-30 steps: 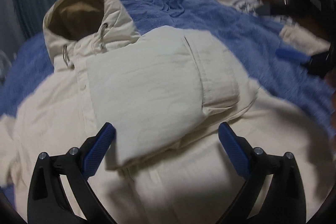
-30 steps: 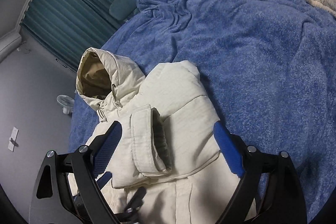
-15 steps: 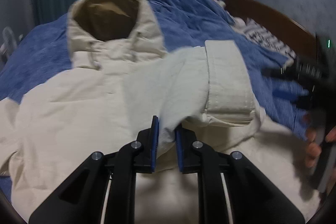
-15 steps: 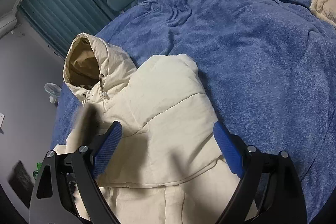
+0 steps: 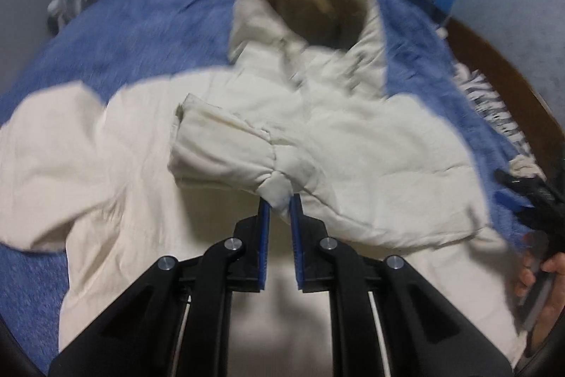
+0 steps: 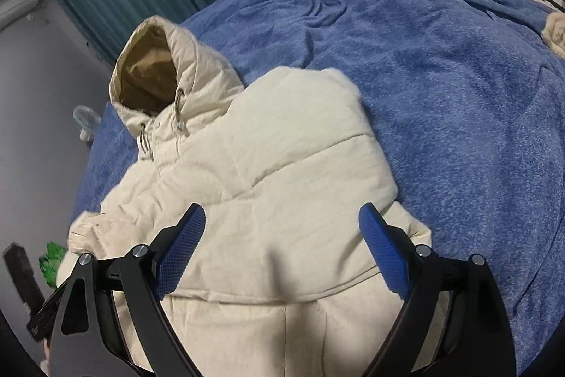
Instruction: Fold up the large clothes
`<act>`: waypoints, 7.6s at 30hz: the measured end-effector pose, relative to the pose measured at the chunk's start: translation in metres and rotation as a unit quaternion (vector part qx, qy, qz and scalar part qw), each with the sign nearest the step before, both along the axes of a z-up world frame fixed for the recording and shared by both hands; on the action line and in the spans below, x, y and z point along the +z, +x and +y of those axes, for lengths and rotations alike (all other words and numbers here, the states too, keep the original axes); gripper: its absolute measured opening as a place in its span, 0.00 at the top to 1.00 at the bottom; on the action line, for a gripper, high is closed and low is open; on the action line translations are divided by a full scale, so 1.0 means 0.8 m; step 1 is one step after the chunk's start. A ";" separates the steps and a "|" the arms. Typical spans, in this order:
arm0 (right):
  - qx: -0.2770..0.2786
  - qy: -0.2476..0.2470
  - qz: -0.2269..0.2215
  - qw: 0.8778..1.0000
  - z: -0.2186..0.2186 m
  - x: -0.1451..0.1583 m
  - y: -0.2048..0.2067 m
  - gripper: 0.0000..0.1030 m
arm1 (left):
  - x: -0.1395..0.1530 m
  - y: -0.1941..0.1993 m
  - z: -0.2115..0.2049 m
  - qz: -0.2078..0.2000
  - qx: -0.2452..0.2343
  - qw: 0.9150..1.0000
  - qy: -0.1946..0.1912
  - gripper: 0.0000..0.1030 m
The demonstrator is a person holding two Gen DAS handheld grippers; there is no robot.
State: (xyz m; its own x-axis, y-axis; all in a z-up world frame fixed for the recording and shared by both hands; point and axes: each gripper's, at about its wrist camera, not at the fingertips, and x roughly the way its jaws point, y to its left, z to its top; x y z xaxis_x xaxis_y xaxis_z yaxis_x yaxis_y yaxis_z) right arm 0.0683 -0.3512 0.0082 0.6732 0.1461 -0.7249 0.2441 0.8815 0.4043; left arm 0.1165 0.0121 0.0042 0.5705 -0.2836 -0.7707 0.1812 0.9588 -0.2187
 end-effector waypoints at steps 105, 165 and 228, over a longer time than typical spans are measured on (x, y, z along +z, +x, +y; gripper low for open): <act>0.179 -0.068 -0.039 0.981 0.134 -0.004 -0.009 0.06 | 0.123 -0.049 0.259 -0.251 0.310 0.917 -0.014 0.94; 0.384 -0.362 -0.078 0.846 0.530 -0.012 0.048 0.21 | -0.005 -0.009 0.321 0.015 0.292 0.952 -0.091 0.28; 0.075 -0.020 0.022 0.997 0.069 -0.042 0.044 0.80 | -0.032 0.007 0.110 0.003 0.056 0.995 0.088 0.27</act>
State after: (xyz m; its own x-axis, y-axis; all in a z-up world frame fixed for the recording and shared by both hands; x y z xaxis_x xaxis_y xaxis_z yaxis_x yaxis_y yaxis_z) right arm 0.1031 -0.2960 -0.0254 0.6128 0.2125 -0.7611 0.1262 0.9245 0.3598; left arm 0.1224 0.1005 -0.0211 0.5865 -0.0790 -0.8061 0.0698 0.9965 -0.0469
